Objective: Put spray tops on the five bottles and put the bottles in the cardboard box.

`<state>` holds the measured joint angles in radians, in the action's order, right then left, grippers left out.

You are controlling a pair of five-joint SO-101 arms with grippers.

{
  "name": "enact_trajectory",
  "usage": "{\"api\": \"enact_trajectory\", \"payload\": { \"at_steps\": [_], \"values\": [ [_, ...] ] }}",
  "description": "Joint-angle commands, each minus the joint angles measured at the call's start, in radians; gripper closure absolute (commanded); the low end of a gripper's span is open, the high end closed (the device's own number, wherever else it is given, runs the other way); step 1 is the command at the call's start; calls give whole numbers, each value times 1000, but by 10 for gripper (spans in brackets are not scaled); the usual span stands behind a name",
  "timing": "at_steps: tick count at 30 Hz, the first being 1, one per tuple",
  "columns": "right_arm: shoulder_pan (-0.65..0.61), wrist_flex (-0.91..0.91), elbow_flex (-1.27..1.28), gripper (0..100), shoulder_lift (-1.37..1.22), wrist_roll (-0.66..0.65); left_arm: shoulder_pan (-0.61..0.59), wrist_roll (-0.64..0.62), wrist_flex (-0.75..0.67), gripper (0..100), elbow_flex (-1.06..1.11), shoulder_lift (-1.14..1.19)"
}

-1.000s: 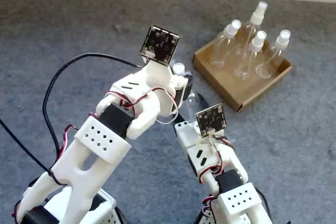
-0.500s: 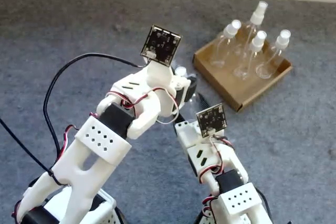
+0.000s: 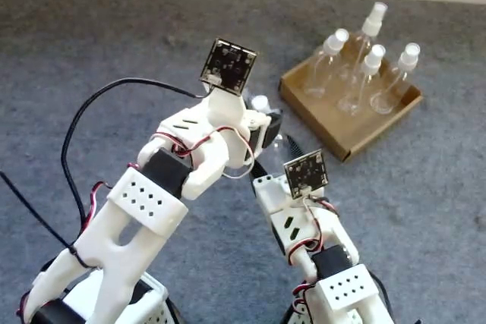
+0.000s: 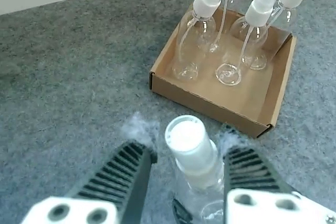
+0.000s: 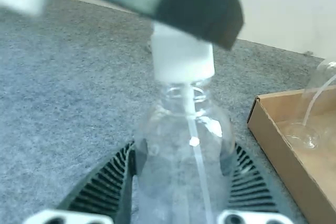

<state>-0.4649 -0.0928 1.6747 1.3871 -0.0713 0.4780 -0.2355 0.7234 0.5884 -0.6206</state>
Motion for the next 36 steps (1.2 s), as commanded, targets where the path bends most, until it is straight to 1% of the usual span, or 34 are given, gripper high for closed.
{"api": "enact_trajectory", "payload": {
  "at_steps": [1, 5, 11, 14, 18, 21, 26, 34, 36],
  "values": [
    [-2, -7, 156, 864, 12, 0, -25, 6, -17, 845, -59, -111],
    [-2, -7, 156, 864, 10, 0, -33, 8, -17, 846, -68, -170],
    [-2, -7, 156, 864, 10, 0, -88, 8, 43, 848, -90, -193],
    [-2, -7, 156, 864, 12, 0, -142, 8, 89, 849, -120, -252],
    [-2, -5, 156, 864, 13, 0, -180, 8, 189, 850, -108, -318],
    [-2, 2, 156, 864, 15, 0, -209, 8, 249, 850, -67, -351],
    [4, 4, 156, 864, 15, 0, -222, 5, 253, 850, 79, -386],
    [185, -2, 56, 864, 16, 8, -216, 2, 249, 854, 314, -545],
    [189, -2, 47, 864, 16, 9, -216, 0, 213, 899, 371, -601]
  ]
}}
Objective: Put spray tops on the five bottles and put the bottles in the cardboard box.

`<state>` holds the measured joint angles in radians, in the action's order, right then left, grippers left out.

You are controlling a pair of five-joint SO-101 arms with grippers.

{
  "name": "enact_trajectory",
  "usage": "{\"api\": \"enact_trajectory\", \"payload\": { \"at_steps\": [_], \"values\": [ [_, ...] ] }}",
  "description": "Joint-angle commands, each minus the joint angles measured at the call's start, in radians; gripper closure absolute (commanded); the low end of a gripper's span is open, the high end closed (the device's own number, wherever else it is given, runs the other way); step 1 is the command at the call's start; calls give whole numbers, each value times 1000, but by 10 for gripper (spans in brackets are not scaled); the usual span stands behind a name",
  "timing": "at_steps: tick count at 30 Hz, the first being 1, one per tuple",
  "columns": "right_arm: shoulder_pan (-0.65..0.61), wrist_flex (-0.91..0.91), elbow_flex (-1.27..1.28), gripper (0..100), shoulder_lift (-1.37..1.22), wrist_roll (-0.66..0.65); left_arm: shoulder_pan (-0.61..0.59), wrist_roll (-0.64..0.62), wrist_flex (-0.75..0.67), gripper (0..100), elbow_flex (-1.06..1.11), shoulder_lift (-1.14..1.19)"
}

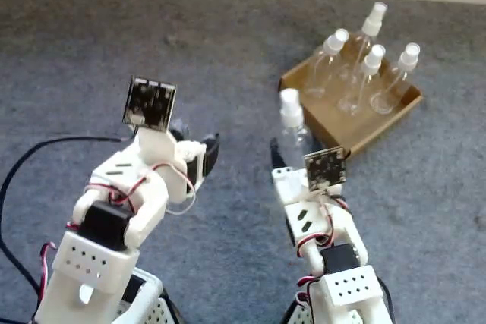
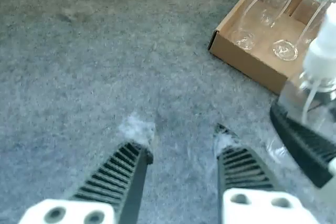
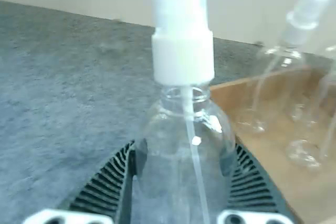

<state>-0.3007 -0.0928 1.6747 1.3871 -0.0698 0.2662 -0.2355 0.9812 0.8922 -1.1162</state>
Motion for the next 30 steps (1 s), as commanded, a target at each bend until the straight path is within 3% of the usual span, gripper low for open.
{"api": "enact_trajectory", "payload": {
  "at_steps": [1, 3, 8, 14, 21, 26, 30],
  "values": [
    [22, -2, 45, 864, 16, 8, -4, 0, -74, 934, 102, -134],
    [22, -2, 39, 864, 16, 8, -4, 0, -144, 996, 180, -193],
    [-5, -1, -12, 864, 16, 8, 31, 0, -270, 976, 369, -326],
    [-59, -2, -131, 864, 16, 8, 148, -2, -270, 976, 470, -444],
    [-94, -5, -268, 864, 15, 8, 174, -141, -275, 976, 562, -590],
    [-180, -5, -321, 864, 15, 3, 239, -169, -276, 976, 639, -722],
    [-180, 1, -323, 862, 15, 0, 271, -169, -350, 976, 690, -711]
  ]
}}
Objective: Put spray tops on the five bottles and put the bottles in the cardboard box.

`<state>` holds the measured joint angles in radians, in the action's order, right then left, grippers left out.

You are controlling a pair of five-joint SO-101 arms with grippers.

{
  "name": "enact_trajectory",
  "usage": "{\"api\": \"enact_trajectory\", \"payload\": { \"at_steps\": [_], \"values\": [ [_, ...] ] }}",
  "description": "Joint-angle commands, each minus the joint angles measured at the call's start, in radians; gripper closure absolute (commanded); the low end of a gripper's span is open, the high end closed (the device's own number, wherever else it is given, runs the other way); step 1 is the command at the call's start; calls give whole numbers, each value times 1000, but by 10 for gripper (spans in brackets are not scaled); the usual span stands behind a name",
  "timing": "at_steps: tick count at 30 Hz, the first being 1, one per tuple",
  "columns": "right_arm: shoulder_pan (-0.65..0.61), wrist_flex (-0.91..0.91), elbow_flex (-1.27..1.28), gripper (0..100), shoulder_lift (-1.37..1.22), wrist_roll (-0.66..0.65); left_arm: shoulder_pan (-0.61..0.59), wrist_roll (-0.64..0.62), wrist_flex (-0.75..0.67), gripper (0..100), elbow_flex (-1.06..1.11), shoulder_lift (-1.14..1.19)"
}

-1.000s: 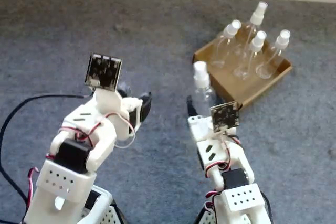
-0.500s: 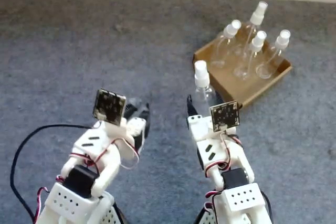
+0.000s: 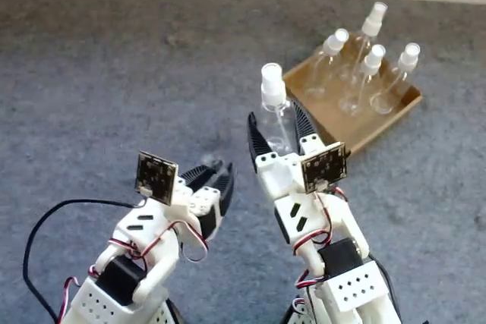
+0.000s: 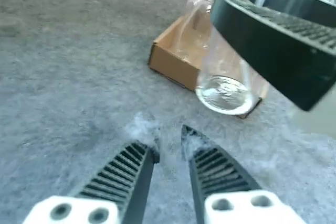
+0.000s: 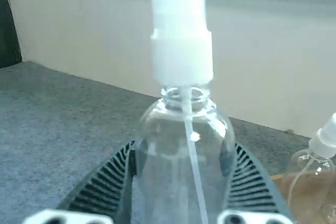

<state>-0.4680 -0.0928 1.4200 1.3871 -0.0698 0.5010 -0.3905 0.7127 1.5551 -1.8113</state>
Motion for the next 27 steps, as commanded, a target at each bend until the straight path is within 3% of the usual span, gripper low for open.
{"api": "enact_trajectory", "payload": {
  "at_steps": [1, 7, 13, 17, 27],
  "values": [
    [-15, 2, -65, 862, 15, -2, 38, -14, -104, 976, 44, -15],
    [-16, 2, -64, 862, 15, -2, 105, -9, -285, 976, 140, -13],
    [-19, 4, -67, 862, 15, -2, 163, -14, -285, 976, 139, -13],
    [-90, 4, -70, 862, 15, 0, 206, -14, -287, 976, 139, -13],
    [-217, -4, -128, 863, 15, 0, 150, -12, -293, 976, 139, -13]
  ]
}}
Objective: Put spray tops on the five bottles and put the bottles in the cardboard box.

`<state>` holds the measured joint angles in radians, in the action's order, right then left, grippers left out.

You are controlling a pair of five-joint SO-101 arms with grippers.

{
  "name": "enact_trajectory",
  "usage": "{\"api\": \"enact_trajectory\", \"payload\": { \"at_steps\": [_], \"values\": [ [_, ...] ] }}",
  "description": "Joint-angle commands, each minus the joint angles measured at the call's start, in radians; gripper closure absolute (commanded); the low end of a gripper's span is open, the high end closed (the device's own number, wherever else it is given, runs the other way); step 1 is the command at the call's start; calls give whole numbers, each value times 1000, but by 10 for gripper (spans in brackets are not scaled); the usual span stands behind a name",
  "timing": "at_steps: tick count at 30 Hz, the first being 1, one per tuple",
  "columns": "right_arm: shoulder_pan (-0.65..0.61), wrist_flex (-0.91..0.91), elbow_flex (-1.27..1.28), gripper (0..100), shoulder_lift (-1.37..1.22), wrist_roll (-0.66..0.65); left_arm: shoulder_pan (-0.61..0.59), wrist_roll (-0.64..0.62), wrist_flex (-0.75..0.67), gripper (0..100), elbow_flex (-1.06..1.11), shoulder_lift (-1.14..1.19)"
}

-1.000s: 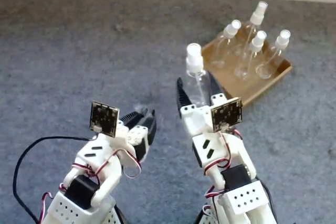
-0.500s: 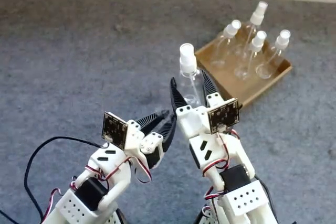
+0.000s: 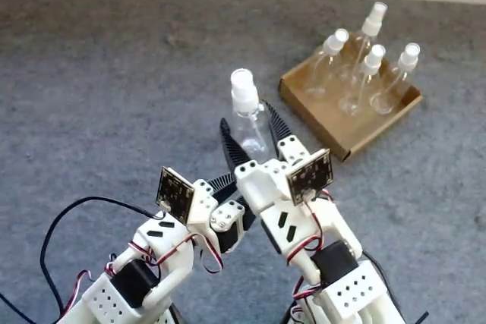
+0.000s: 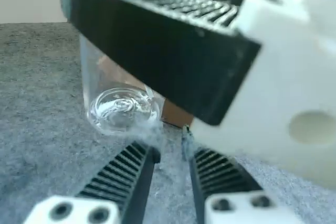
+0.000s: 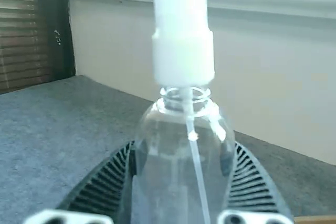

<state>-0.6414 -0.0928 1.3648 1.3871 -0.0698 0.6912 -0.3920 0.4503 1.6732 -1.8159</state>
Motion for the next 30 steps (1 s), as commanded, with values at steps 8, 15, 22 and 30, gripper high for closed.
{"api": "enact_trajectory", "payload": {
  "at_steps": [8, 15, 22, 30],
  "values": [
    [-85, -4, -70, 864, 15, 0, -251, -12, -95, 976, 21, -8],
    [-79, -4, -71, 864, 15, 0, -289, -12, -92, 976, 21, -8],
    [10, -4, -67, 864, 15, 2, -289, -11, -78, 976, 21, -7],
    [331, -7, -65, 864, 15, 6, -289, -8, -35, 976, 21, -7]
  ]
}}
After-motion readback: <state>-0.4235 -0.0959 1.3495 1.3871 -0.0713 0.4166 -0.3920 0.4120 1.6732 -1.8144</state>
